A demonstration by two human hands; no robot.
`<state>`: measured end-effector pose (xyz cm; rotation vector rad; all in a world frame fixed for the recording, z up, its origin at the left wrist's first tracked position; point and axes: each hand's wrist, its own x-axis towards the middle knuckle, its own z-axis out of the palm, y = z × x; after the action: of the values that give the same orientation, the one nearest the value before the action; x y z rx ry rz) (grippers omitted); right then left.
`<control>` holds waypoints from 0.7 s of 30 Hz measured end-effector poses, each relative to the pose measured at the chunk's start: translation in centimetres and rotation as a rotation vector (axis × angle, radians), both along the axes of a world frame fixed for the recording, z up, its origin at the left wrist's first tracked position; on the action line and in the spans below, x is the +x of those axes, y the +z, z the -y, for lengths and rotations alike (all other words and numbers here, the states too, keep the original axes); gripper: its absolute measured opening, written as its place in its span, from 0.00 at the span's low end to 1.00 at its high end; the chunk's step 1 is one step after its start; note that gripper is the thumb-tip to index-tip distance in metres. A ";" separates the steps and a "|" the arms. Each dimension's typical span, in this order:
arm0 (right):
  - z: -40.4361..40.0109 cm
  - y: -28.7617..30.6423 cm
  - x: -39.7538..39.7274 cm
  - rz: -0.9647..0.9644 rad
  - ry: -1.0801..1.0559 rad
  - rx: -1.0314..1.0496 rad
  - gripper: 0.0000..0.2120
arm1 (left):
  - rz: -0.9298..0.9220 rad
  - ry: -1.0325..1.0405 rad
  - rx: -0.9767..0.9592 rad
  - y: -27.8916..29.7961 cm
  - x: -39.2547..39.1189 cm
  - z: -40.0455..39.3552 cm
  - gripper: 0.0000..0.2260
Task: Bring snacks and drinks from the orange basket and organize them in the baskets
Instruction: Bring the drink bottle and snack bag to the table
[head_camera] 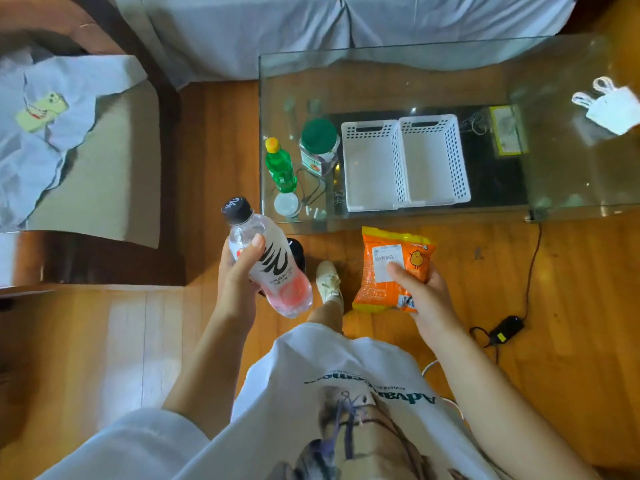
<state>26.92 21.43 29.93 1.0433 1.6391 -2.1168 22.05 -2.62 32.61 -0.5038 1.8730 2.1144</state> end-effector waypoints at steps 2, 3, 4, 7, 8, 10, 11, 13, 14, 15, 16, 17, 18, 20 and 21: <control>-0.5 -0.5 -3.2 0.034 -0.001 0.006 0.14 | 0.026 0.029 -0.027 -0.6 -3.1 -0.2 0.30; -0.6 -0.8 -4.5 0.043 0.002 -0.001 0.13 | 0.041 0.044 -0.046 -0.8 -4.4 -0.3 0.32; -0.6 -1.4 -6.2 0.051 0.008 -0.008 0.13 | 0.060 0.053 -0.064 -1.3 -5.9 -0.3 0.33; -0.1 -3.5 -10.9 0.095 0.063 -0.012 0.15 | 0.102 0.092 -0.115 -3.1 -9.5 -0.2 0.31; 0.2 -4.2 -12.1 0.108 0.079 -0.005 0.17 | 0.114 0.111 -0.138 -3.7 -10.4 -0.2 0.31; 1.0 -6.5 -15.0 0.121 0.109 0.032 0.19 | 0.143 0.117 -0.191 -5.9 -12.5 -0.2 0.34; 1.5 -7.8 -16.3 0.126 0.131 0.059 0.20 | 0.158 0.120 -0.213 -7.1 -13.4 -0.2 0.35; 2.3 -10.1 -18.7 0.157 0.210 0.140 0.20 | 0.197 0.139 -0.254 -9.5 -14.8 -0.2 0.34; 2.8 -11.5 -20.1 0.169 0.257 0.178 0.21 | 0.215 0.144 -0.273 -10.8 -15.4 -0.2 0.32; 3.3 -12.9 -21.3 0.171 0.297 0.208 0.23 | 0.229 0.140 -0.287 -12.0 -16.1 -0.1 0.30; 3.9 -14.3 -22.4 0.177 0.329 0.237 0.26 | 0.249 0.127 -0.298 -13.4 -16.5 0.0 0.29; 4.5 -15.7 -23.4 0.189 0.355 0.269 0.27 | 0.270 0.116 -0.308 -14.7 -16.9 0.1 0.28; 4.9 -16.7 -24.1 0.194 0.374 0.304 0.28 | 0.287 0.106 -0.315 -15.6 -17.2 0.2 0.29; 5.7 -19.0 -25.4 0.195 0.418 0.357 0.28 | 0.302 0.094 -0.337 -17.8 -17.9 0.4 0.30; 5.9 -20.0 -25.9 0.196 0.453 0.381 0.28 | 0.301 0.087 -0.352 -18.8 -18.3 0.3 0.29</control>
<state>1.03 15.50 9.89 0.8372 1.9929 -1.4085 3.78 -2.89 13.85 -0.9380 2.0735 1.6434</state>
